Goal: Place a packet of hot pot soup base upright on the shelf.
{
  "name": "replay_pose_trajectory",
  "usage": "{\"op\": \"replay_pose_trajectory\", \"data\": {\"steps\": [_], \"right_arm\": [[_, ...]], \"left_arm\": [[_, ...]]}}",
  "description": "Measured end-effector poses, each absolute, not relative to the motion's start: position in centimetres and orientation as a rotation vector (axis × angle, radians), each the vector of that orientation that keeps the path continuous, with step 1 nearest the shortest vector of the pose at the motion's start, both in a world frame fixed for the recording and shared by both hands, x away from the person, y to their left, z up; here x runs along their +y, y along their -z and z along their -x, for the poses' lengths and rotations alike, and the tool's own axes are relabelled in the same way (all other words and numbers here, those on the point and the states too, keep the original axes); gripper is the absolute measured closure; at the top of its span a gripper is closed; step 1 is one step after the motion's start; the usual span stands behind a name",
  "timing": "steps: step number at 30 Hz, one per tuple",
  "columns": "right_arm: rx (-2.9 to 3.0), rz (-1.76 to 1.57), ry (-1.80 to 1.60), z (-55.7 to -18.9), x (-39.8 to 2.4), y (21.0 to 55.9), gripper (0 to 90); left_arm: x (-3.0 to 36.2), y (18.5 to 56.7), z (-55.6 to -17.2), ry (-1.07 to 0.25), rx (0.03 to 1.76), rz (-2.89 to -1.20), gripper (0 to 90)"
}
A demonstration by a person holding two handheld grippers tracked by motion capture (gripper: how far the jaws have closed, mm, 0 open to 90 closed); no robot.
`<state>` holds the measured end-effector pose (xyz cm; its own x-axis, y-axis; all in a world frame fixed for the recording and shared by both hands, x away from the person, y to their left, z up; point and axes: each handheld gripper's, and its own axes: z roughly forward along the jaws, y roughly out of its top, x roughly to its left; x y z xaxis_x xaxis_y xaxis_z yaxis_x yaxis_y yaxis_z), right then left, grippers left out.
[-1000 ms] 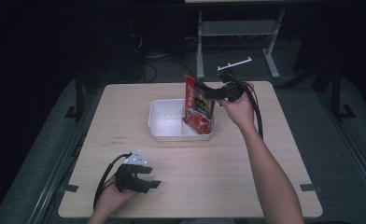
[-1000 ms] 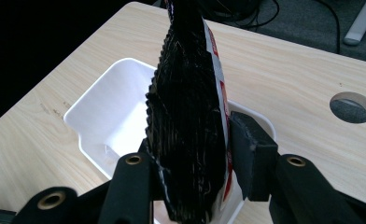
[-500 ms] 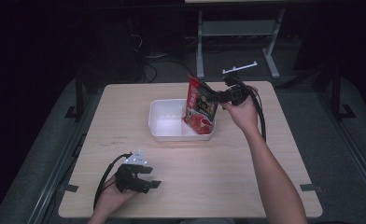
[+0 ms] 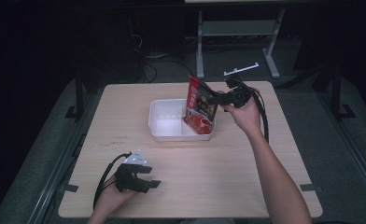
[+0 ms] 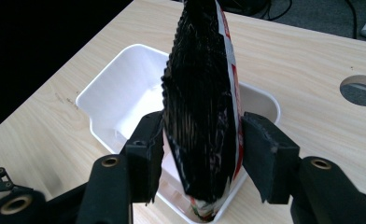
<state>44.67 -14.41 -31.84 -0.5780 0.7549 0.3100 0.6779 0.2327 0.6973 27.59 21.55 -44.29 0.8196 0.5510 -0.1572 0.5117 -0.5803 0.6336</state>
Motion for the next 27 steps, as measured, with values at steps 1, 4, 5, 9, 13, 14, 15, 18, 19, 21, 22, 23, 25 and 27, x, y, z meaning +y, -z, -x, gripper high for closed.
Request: {"op": "replay_pose_trajectory", "data": {"steps": [1, 4, 5, 9, 13, 14, 15, 18, 19, 21, 22, 23, 25, 27], "right_arm": [[2.393, -1.395, -1.276, -44.7, -14.4, 31.8, 48.0], [2.396, -1.390, -1.274, -44.3, -14.7, 31.6, 47.1], [2.398, -1.387, -1.274, -44.3, -14.8, 31.6, 46.9], [2.407, -1.375, -1.277, -43.9, -15.1, 31.2, 45.9], [2.411, -1.363, -1.268, -43.5, -15.4, 30.9, 44.8], [2.411, -1.365, -1.271, -43.4, -15.5, 30.8, 44.9], [2.405, -1.358, -1.278, -43.2, -15.7, 30.8, 44.9], [2.401, -1.359, -1.284, -42.8, -16.2, 30.9, 44.9], [2.401, -1.357, -1.287, -42.6, -16.3, 30.9, 44.9], [2.402, -1.356, -1.287, -42.3, -16.6, 31.0, 44.6], [2.406, -1.359, -1.282, -42.2, -16.8, 31.0, 44.0], [2.405, -1.359, -1.277, -42.1, -16.9, 31.0, 44.0], [2.401, -1.359, -1.291, -41.8, -17.3, 31.1, 44.1], [2.401, -1.359, -1.296, -41.5, -17.6, 31.1, 43.8]], "left_arm": [[21.6, 44.3, -27.6, -0.074, 0.776, -2.305, 33.9], [21.5, 44.3, -27.6, -0.076, 0.773, -2.307, 33.6], [21.5, 44.3, -27.6, -0.076, 0.773, -2.308, 33.5], [21.4, 44.3, -27.5, -0.075, 0.767, -2.310, 33.2], [21.3, 44.3, -27.5, -0.077, 0.766, -2.314, 33.0], [21.2, 44.4, -27.5, -0.076, 0.765, -2.315, 32.9], [21.2, 44.4, -27.5, -0.076, 0.765, -2.315, 32.9], [21.2, 44.3, -27.5, -0.077, 0.763, -2.316, 32.8], [21.2, 44.4, -27.5, -0.077, 0.762, -2.317, 32.7], [21.2, 44.4, -27.5, -0.077, 0.762, -2.321, 32.6], [21.2, 44.4, -27.5, -0.077, 0.764, -2.319, 32.5], [21.2, 44.4, -27.5, -0.077, 0.764, -2.319, 32.5], [21.1, 44.4, -27.4, -0.076, 0.765, -2.319, 32.5], [21.1, 44.4, -27.4, -0.077, 0.764, -2.320, 32.6]]}}
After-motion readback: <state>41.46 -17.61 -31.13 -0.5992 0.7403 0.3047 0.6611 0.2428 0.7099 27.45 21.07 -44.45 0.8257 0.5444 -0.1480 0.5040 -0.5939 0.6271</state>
